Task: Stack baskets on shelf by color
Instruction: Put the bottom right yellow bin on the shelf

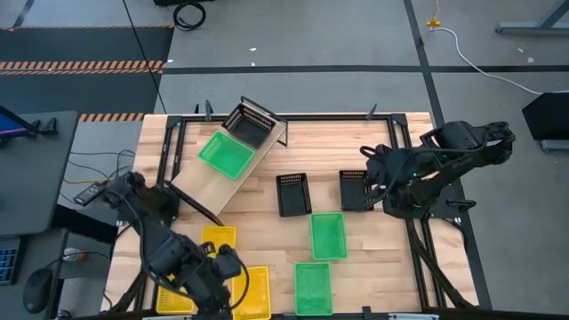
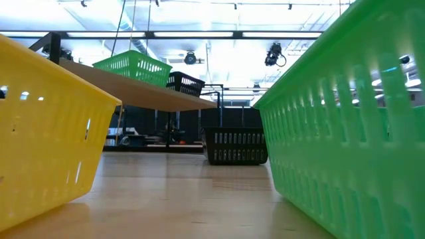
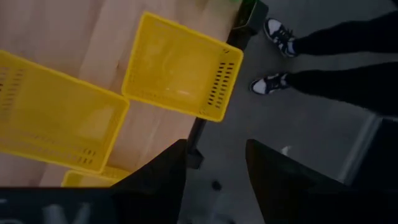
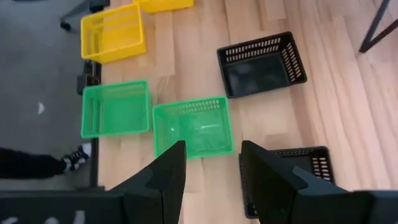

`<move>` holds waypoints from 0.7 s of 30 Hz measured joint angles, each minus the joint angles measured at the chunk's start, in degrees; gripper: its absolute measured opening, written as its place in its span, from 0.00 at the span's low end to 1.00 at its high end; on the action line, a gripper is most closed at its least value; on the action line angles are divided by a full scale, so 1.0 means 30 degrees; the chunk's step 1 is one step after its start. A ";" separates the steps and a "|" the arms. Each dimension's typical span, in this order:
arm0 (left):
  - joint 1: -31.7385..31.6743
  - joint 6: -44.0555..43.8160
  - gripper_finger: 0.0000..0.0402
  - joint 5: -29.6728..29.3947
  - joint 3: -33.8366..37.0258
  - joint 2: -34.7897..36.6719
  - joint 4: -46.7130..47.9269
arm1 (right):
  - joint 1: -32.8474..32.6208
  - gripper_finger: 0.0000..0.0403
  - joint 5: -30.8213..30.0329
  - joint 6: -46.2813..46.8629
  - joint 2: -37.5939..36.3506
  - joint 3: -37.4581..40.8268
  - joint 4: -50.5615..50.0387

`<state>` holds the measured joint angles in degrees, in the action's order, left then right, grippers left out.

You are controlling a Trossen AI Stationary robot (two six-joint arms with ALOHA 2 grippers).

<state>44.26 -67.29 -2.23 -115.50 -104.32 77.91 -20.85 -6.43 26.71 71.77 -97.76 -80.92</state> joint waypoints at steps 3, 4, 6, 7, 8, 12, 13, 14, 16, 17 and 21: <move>0.0368 0.0300 0.43 -0.0770 0.0000 -0.0390 0.0007 | -0.0431 0.40 -0.0511 0.0652 0.0035 0.0000 0.0201; 0.0507 0.0374 0.43 -0.0903 0.0000 -0.0535 -0.0014 | -0.0532 0.40 -0.0695 0.0769 0.0057 0.0000 0.0230; 0.0805 0.0974 0.43 -0.0889 0.0000 -0.0805 -0.0171 | -0.0660 0.40 -0.0847 0.1145 0.0085 0.0000 0.0260; 0.0994 0.1305 0.43 -0.0861 0.0000 -0.0888 -0.0317 | -0.0675 0.40 -0.0869 0.1361 0.0095 0.0000 0.0260; 0.1238 0.1654 0.43 -0.0923 0.0007 -0.0930 -0.0314 | -0.0675 0.40 -0.0942 0.1579 0.0095 0.0000 0.0250; 0.1857 0.1720 0.43 -0.1165 -0.0001 -0.1159 -0.0290 | -0.0675 0.40 -0.0949 0.2812 0.0117 0.0000 0.0253; 0.2026 0.1671 0.43 -0.1214 0.0007 -0.1176 -0.0353 | -0.0684 0.40 -0.0942 0.2974 0.0111 0.0000 0.0247; 0.2118 0.1658 0.43 -0.1240 0.0007 -0.1172 -0.0481 | -0.0723 0.40 -0.0949 0.3045 0.0109 0.0000 0.0250; 0.2226 0.1493 0.43 -0.1301 0.0000 -0.1157 -0.0706 | -0.0812 0.40 -0.0953 0.3044 0.0117 0.0000 0.0260; 0.2290 0.1256 0.43 -0.1384 0.0000 -0.1178 -0.0656 | -0.0820 0.40 -0.0949 0.2993 0.0117 0.0000 0.0270; 0.2507 0.0484 0.43 -0.2064 0.0000 -0.1191 -0.0647 | -0.0815 0.40 -0.0965 0.2365 0.0117 0.0000 0.0206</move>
<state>51.78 -65.84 -8.42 -115.50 -107.90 75.97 -23.29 -9.33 33.81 72.12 -97.76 -80.30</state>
